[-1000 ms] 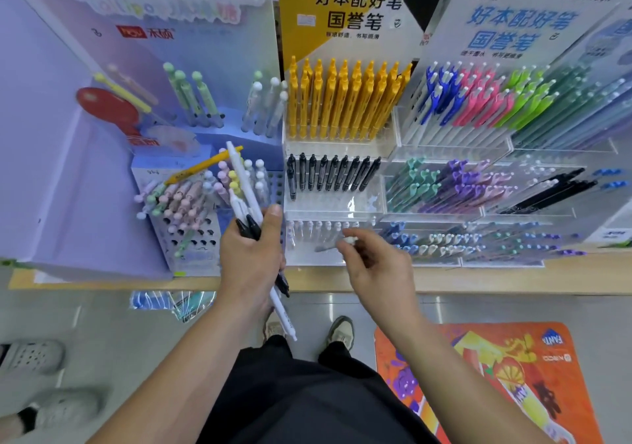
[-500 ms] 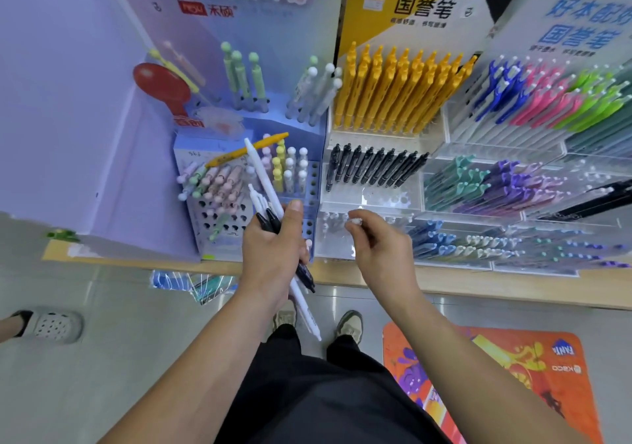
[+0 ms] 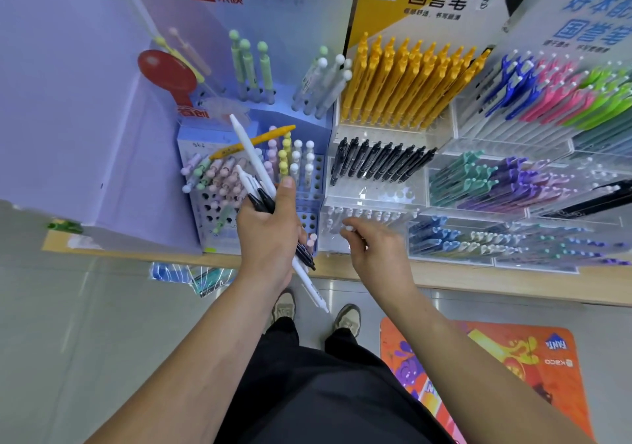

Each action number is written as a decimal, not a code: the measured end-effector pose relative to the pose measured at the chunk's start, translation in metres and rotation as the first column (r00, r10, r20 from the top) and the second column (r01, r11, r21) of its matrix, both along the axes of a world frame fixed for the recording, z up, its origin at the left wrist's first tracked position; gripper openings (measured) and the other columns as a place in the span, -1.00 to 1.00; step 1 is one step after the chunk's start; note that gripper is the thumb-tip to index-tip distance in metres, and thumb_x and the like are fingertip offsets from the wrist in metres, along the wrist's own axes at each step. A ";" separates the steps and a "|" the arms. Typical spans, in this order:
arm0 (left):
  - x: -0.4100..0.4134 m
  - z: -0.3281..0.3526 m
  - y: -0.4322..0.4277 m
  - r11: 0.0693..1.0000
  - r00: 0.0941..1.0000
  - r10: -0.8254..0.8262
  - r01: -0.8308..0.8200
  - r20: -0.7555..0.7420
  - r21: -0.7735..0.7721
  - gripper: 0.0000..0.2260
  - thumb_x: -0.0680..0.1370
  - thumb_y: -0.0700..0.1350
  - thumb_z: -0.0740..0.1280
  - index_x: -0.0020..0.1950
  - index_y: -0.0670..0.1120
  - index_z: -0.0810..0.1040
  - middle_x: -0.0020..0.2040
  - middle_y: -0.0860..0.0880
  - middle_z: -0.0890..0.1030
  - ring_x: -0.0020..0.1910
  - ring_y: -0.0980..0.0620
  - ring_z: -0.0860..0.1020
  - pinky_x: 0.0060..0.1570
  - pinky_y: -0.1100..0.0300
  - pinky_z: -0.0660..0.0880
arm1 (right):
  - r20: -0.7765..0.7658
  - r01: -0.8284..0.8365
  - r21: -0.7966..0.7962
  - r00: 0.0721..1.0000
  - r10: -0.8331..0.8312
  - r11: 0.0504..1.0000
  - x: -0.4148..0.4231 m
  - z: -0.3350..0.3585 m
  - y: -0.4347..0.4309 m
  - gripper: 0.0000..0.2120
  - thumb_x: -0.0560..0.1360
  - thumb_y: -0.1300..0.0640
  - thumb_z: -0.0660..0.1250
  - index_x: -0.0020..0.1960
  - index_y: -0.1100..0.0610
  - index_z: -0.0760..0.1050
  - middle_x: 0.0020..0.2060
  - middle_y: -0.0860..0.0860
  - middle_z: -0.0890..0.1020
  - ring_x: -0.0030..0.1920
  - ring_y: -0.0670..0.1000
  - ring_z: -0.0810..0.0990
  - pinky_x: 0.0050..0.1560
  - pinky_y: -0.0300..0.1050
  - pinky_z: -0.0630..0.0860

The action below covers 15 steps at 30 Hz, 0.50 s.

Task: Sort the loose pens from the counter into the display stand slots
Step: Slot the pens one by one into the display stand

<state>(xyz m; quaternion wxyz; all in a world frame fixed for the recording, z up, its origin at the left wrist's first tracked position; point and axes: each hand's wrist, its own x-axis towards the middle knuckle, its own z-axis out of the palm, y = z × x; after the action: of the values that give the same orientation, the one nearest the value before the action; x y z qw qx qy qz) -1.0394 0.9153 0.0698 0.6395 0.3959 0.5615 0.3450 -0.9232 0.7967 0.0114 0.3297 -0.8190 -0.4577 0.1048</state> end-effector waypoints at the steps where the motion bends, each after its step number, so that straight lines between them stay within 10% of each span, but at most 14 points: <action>1: 0.001 0.001 0.001 1.000 1.000 0.014 -0.014 0.003 0.001 -0.67 0.65 0.05 0.40 0.02 -0.21 0.44 -0.54 -0.01 0.37 -0.59 -0.05 0.36 -0.44 0.04 0.51 | -0.012 0.022 -0.022 1.000 -0.022 1.000 0.000 -0.001 0.004 -0.88 0.56 0.17 0.46 0.06 0.20 0.67 -0.23 0.07 0.70 -0.26 0.10 0.65 -0.19 -0.06 0.59; 5: 0.005 0.004 0.004 0.997 0.997 0.078 -0.078 -0.019 0.021 -0.70 0.66 0.05 0.39 0.07 -0.19 0.49 -0.53 0.01 0.39 -0.59 -0.03 0.38 -0.46 0.06 0.51 | -0.044 0.047 -0.134 0.998 -0.054 0.990 0.003 -0.003 0.020 -0.83 0.54 0.08 0.50 -0.11 0.18 0.61 -0.48 -0.05 0.48 -0.46 0.04 0.44 -0.37 -0.10 0.39; 10: 0.013 0.013 0.003 0.994 0.995 0.104 -0.104 0.001 0.019 -0.70 0.66 0.04 0.40 -0.02 -0.17 0.44 -0.51 0.03 0.38 -0.57 -0.02 0.38 -0.43 -0.02 0.54 | -0.242 0.095 -0.198 0.960 -0.142 0.976 -0.005 0.015 0.011 -0.59 0.49 -0.01 0.54 0.27 0.09 0.56 -0.18 -0.03 0.73 -0.14 0.01 0.69 -0.04 -0.02 0.61; 15: 0.025 0.023 -0.002 0.990 0.991 0.131 -0.131 0.011 0.051 -0.75 0.66 0.02 0.40 -0.06 -0.11 0.47 -0.48 0.02 0.41 -0.57 0.03 0.40 -0.48 0.16 0.48 | -0.568 -0.015 -0.207 0.816 -0.108 0.978 -0.021 0.054 -0.010 -0.62 0.46 -0.21 0.50 0.14 -0.01 0.57 -0.21 -0.09 0.70 -0.20 -0.14 0.66 -0.13 -0.16 0.59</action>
<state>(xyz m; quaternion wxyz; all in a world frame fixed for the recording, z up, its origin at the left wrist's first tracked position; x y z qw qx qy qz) -1.0140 0.9137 0.0927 0.6072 0.3732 0.5747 0.4023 -0.9441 0.7865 0.0658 0.3703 -0.7890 -0.3034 0.3852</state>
